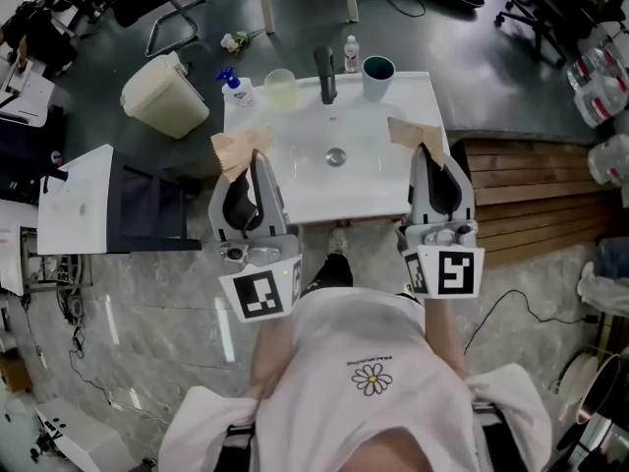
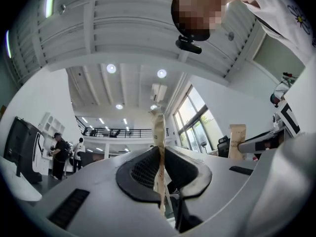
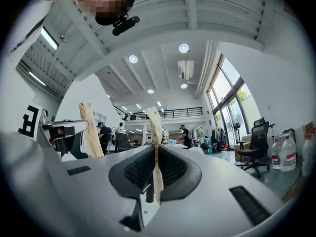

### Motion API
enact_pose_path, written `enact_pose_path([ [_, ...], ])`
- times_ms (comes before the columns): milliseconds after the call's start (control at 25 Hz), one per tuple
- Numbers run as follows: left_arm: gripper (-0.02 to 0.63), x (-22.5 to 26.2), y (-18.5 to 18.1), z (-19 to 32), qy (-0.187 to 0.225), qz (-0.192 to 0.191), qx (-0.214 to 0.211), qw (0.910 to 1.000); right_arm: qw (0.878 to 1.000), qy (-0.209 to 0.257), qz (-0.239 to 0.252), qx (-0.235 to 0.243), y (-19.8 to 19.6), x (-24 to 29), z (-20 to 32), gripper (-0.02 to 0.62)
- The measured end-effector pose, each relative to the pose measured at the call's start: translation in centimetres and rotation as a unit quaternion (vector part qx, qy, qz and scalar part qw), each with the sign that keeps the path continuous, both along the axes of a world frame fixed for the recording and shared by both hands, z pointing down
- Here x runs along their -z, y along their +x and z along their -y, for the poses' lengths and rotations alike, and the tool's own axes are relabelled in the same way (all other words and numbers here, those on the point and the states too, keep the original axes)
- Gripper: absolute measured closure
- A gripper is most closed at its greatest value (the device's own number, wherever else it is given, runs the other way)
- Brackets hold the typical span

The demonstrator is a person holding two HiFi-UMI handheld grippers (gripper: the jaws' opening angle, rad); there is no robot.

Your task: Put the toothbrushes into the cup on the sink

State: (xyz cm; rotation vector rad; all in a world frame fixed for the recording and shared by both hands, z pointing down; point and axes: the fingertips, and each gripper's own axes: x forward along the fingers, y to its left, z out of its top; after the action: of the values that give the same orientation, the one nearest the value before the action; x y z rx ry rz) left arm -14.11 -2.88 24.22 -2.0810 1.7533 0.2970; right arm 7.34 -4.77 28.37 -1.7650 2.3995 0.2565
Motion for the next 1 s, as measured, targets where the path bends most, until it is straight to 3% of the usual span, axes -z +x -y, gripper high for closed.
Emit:
enact_pose_path([
  [280,0.561,1.0,-3.4,8.6,-0.004,-0.015,-0.009,0.9998,0.999,0.013,-0.008,-0.032,-1.5,2.5,8.4,0.574],
  [480,0.561,1.1,-5.1,11.7,0.010,-0.013,-0.001,0.9999,0.999,0.014,-0.020,-0.043,-1.7,3.0,11.4,0.574],
  [1000,0.561,1.5,-2.9,15.7,0.002,-0.004,0.034,0.9994,1.000,0.008,-0.010,-0.023,1.3,2.8,17.1,0.575],
])
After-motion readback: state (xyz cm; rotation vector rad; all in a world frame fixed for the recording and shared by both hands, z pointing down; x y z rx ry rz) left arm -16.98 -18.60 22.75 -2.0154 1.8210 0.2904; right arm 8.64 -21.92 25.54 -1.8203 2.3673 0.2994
